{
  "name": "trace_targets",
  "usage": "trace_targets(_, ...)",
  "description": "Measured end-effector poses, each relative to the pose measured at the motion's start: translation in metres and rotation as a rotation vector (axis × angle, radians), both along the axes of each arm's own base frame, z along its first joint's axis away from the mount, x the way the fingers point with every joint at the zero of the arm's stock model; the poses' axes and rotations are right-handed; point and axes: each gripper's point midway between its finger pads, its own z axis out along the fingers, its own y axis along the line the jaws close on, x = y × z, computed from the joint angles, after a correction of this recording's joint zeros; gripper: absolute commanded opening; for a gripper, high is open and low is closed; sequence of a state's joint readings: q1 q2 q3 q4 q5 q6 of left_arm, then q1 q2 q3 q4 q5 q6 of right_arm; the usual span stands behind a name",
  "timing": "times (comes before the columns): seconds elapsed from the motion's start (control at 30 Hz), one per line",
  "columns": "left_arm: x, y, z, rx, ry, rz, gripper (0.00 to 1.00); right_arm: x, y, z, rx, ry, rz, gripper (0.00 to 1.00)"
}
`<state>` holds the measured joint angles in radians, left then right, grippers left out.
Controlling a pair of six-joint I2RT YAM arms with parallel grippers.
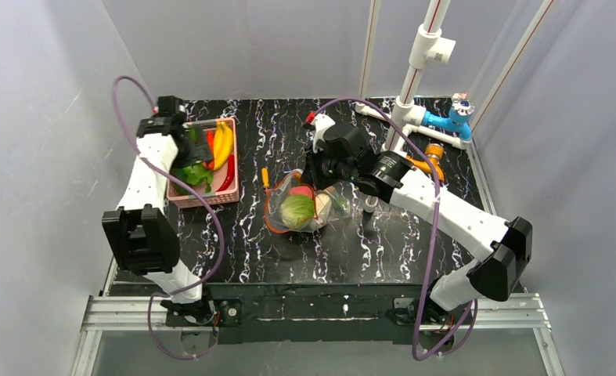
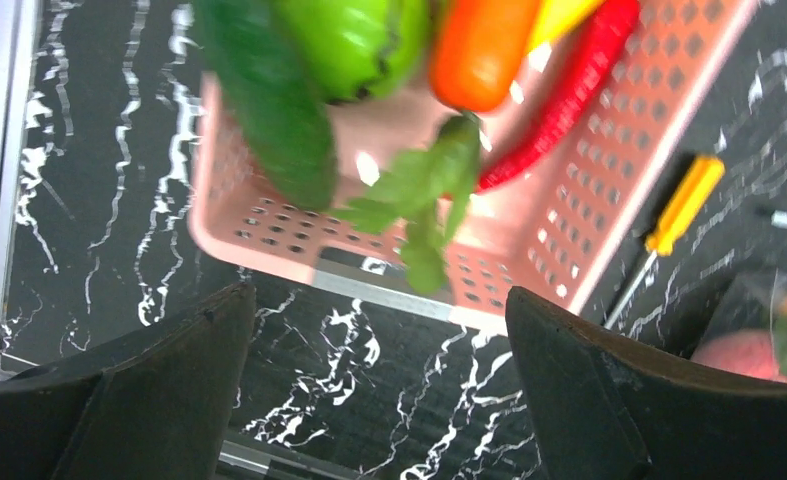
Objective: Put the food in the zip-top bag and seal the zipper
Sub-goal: Pick up the fake vegetable from the bin.
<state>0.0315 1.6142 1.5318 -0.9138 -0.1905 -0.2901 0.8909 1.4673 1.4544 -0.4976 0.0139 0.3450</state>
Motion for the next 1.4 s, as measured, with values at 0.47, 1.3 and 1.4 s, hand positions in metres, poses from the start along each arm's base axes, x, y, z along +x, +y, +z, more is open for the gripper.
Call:
trace_targets(0.47,0.025,0.084,0.001,-0.117,-0.139,0.256,0.71,-0.005,0.004,-0.008,0.011,0.024,0.026,0.01)
trace_targets(1.3,0.059,0.093,-0.056,-0.133,-0.064,0.225,0.26,-0.007,0.005,-0.008,0.019,0.036,0.027,0.01)
trace_targets(1.4,0.061,0.093,-0.051,-0.129,-0.062,0.216,0.19,-0.007,0.005,-0.008,0.019,0.036,0.027,0.01)
